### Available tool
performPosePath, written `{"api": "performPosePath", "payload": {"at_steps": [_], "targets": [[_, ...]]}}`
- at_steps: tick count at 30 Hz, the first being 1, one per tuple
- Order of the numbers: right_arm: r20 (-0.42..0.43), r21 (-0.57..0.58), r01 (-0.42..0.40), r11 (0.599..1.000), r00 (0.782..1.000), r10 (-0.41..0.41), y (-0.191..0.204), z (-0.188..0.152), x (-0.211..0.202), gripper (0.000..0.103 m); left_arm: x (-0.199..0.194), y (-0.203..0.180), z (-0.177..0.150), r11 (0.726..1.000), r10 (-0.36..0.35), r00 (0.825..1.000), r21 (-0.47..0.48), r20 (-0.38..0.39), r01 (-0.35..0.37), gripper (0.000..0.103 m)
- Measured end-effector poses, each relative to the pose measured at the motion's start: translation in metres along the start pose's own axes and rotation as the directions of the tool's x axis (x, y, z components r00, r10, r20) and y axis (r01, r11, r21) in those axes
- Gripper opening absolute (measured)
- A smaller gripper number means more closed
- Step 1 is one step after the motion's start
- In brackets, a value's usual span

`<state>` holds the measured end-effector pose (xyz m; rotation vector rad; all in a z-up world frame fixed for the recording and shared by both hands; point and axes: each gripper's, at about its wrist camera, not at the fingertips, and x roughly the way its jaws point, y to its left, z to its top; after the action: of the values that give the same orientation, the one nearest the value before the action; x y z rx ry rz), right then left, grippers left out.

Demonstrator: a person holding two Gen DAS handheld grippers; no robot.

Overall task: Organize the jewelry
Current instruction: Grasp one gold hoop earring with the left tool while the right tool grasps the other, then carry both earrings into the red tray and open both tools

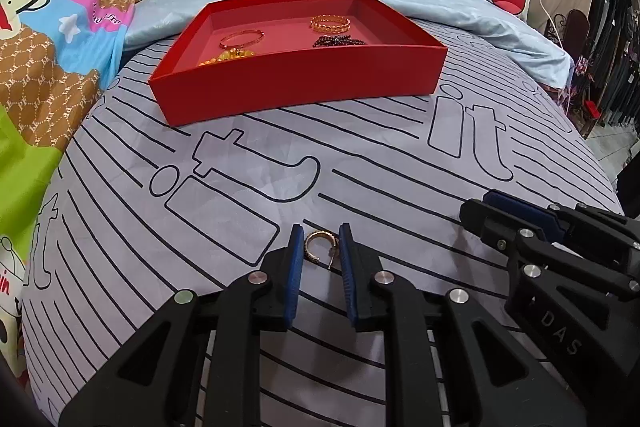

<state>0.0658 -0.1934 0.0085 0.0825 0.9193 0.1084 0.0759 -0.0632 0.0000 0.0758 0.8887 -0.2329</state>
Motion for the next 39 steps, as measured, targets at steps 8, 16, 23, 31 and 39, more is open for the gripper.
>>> {"api": "performPosePath", "payload": {"at_steps": [8, 16, 23, 31, 39], "targets": [[0.032, -0.013, -0.008, 1.000, 0.999, 0.008, 0.003, 0.010, -0.012, 0.016, -0.015, 0.007, 0.010, 1.000, -0.014, 1.000, -0.016, 0.016, 0.015, 0.017], [0.075, -0.023, -0.043, 0.999, 0.996, 0.045, 0.008, 0.043, -0.019, 0.016, -0.027, 0.030, 0.040, 0.999, -0.006, 0.998, -0.035, 0.056, 0.008, 0.017], [0.112, -0.063, -0.046, 0.997, 0.992, 0.052, 0.017, 0.087, -0.013, 0.016, -0.030, 0.048, 0.087, 0.999, 0.006, 0.994, -0.036, 0.106, -0.002, 0.017], [0.109, -0.081, -0.071, 0.994, 0.991, 0.080, 0.022, 0.152, 0.017, 0.016, -0.005, 0.064, 0.150, 0.999, 0.014, 0.992, -0.033, 0.129, -0.010, 0.017], [0.074, -0.069, -0.082, 0.994, 0.993, 0.087, 0.022, 0.203, 0.061, 0.016, 0.043, 0.080, 0.198, 0.998, 0.011, 0.996, -0.057, 0.091, -0.006, 0.017]]}}
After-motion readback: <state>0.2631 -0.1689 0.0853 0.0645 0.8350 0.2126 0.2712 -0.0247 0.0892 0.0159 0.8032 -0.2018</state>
